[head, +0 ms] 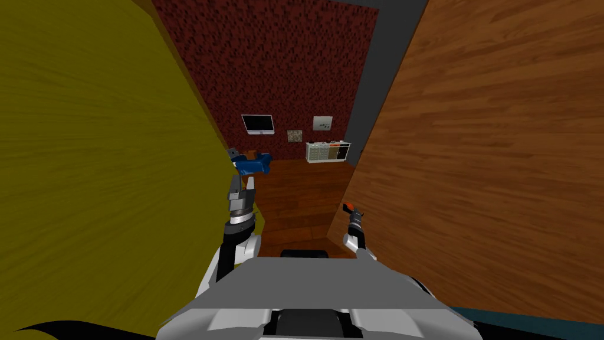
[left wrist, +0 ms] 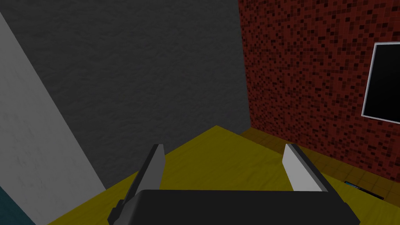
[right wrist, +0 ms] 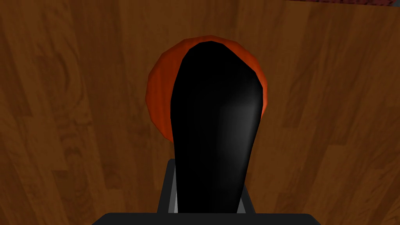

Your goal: Push the door open

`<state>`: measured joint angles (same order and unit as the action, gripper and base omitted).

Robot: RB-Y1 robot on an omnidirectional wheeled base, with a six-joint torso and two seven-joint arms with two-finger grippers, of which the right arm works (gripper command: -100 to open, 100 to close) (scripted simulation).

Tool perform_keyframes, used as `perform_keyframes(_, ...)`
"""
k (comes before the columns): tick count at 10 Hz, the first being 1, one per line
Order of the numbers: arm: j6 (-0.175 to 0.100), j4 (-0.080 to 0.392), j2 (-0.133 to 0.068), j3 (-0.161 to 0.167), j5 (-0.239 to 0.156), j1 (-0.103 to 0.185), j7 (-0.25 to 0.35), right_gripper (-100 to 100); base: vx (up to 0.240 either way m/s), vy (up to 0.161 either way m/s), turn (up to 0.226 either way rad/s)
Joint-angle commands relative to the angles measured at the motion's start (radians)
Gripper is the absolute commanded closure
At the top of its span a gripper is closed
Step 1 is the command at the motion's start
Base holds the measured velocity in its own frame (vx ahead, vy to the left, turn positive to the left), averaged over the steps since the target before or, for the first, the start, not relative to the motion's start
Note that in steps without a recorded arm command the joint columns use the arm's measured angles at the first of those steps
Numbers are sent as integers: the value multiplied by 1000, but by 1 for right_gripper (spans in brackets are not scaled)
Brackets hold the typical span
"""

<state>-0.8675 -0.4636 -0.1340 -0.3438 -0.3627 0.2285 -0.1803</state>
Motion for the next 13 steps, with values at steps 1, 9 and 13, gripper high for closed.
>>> perform_keyframes(1,-13,22,-14,-19,-13,6,-3,100,206,-4,-58)
perform_keyframes(9,-23,30,-31,-80,-59,1,-27,100,148,-5,-35)
perform_keyframes(13,-26,32,-35,-95,-69,0,-33,100,128,-17,-29)
